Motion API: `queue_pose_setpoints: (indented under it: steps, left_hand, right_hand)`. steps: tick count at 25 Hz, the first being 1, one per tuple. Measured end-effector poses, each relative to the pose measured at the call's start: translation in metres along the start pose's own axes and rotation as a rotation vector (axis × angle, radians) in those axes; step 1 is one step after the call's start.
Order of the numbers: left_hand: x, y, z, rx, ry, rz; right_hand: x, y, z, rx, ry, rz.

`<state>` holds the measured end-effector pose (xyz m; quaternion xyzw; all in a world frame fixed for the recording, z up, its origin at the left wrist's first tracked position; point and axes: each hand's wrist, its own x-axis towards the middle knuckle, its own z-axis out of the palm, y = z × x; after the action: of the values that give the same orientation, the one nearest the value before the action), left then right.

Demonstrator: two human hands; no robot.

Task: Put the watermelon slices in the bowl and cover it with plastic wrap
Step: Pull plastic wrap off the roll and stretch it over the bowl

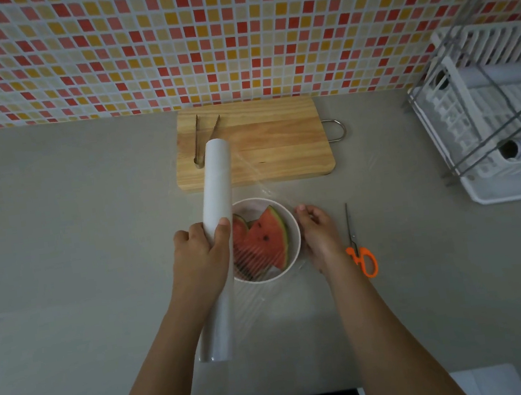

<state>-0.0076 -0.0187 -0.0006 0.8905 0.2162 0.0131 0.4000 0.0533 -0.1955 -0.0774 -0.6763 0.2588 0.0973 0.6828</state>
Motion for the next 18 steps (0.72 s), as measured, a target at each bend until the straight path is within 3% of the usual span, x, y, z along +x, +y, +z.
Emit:
queue_pose_setpoints:
  steps: [11,18]
  left_hand:
    - [0.012,-0.009,-0.006,0.027,-0.007,-0.017]
    - [0.013,-0.021,-0.007,-0.156,-0.096,-0.154]
  right_hand:
    - [0.000,-0.001,0.003,0.115,0.015,0.034]
    - [-0.001,0.003,0.009,0.085,0.021,0.045]
